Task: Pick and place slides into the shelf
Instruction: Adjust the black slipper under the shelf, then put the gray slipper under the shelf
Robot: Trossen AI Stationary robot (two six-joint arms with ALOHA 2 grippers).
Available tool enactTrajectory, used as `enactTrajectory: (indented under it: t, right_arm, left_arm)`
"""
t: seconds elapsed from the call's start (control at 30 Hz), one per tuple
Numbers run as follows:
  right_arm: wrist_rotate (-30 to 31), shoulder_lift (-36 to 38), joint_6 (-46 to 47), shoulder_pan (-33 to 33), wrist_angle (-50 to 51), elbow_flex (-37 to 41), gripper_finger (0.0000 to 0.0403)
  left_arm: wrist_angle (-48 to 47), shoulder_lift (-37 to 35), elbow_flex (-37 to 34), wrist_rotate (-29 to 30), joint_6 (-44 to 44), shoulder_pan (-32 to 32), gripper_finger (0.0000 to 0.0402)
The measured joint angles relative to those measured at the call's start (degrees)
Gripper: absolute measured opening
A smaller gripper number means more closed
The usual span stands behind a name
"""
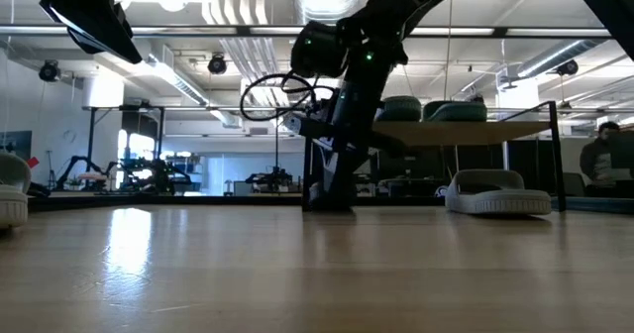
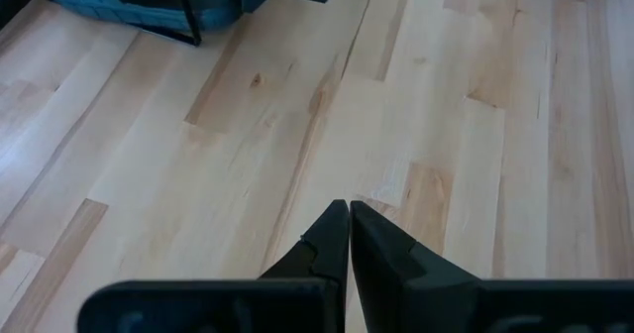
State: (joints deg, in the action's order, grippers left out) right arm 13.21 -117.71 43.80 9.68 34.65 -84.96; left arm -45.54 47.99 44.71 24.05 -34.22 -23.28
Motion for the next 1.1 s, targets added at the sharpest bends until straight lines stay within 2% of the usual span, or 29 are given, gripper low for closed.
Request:
enactTrajectory:
  t: [0.1, 0.23, 0.33, 0.43, 0.6, 0.7, 0.8, 0.93, 1.1]
  right_arm:
    - [-2.1, 0.0, -0.5, 0.0, -0.1, -0.1, 0.0008]
    - [-14.7, 0.1, -0.6, -0.7, 2.9, -0.2, 0.0008]
    - [-24.7, 0.1, -3.3, -3.6, 3.1, -0.2, 0.0008]
    - [-28.7, 0.2, -5.6, -7.8, 1.4, -0.2, 0.0009]
    - [-28.4, 0.2, -4.0, -12.4, -6.8, -0.2, 0.0012]
    - [-26.6, 0.2, -1.7, -13.6, -10.8, -1.1, 0.0030]
    - [-22.7, 0.2, -3.1, -14.2, -14.7, -2.8, 0.0067]
    - [-17.2, 0.2, -10.7, -14.4, -16.8, -6.5, 0.0129]
    - [-10.5, 0.3, -14.8, -14.4, -16.2, -10.9, 0.0188]
  left_arm:
    - [0.0, 0.0, 0.0, 0.0, 0.0, 0.0, 0.0000]
    - [0.0, 0.0, 0.0, 0.0, -0.1, 0.0, 0.0000]
    - [0.0, 0.0, 0.0, 0.0, -0.1, 0.0, 0.0000]
    - [0.0, 0.0, 0.0, 0.0, 0.0, 0.0, 0.0000]
    - [-0.6, 0.0, -0.1, 0.0, 0.5, 0.0, 0.0000]
    - [-0.5, 0.0, -0.1, 0.0, 1.0, 0.0, 0.0000]
    - [-0.5, 0.0, -0.1, 0.0, 2.0, 0.0, 0.0000]
    - [-2.1, -0.1, 0.0, -1.3, 1.5, 0.0, 0.0000]
    - [-6.9, -2.1, 1.7, -4.6, -5.1, -2.6, 0.0000]
